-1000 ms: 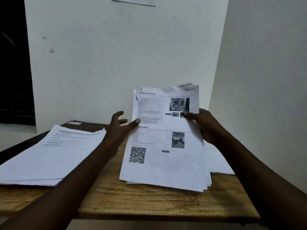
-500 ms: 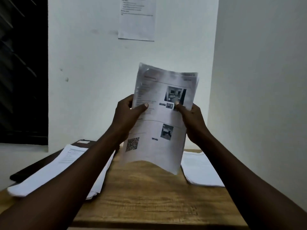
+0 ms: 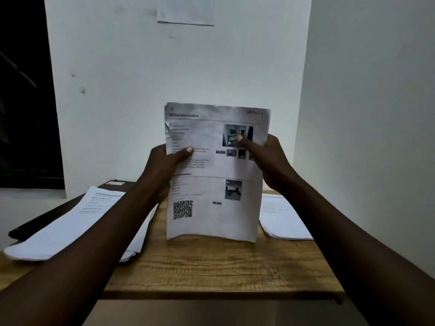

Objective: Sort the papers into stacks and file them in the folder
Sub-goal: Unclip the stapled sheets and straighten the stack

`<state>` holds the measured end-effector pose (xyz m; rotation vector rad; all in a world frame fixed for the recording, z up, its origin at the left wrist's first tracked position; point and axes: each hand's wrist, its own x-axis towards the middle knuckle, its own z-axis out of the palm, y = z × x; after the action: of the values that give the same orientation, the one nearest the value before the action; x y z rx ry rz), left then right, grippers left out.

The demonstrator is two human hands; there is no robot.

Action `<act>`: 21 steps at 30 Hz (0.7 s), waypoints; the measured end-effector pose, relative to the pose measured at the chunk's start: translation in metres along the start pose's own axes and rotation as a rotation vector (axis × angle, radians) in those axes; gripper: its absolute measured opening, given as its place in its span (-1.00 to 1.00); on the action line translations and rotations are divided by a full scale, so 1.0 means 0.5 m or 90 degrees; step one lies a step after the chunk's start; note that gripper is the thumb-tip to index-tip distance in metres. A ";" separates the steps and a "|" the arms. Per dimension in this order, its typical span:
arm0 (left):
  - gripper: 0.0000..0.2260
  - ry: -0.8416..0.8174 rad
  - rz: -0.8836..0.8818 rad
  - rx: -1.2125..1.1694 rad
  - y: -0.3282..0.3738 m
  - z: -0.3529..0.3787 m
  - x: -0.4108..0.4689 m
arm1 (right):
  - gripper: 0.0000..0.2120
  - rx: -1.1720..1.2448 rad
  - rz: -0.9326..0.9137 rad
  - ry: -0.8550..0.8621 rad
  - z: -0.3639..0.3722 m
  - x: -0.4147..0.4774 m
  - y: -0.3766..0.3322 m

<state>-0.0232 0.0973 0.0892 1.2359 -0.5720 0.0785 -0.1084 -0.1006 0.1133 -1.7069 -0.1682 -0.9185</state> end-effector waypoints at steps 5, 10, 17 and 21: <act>-0.75 -0.039 -0.057 -0.003 -0.025 0.000 -0.008 | -0.94 0.001 0.040 -0.022 0.000 -0.008 0.028; -0.67 -0.076 -0.120 -0.042 -0.008 -0.002 0.022 | -0.97 -0.017 0.080 -0.074 -0.013 0.034 0.005; -0.65 -0.184 -0.309 -0.062 -0.076 -0.043 0.064 | -0.86 -0.018 0.401 -0.246 -0.052 0.105 0.095; -0.70 -0.061 -0.293 -0.082 -0.158 -0.062 0.100 | -0.60 0.034 0.487 -0.235 -0.036 0.088 0.218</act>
<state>0.0595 0.0856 0.0367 1.2227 -0.3577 -0.4002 -0.0278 -0.1697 0.0598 -1.6775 0.2108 -0.0335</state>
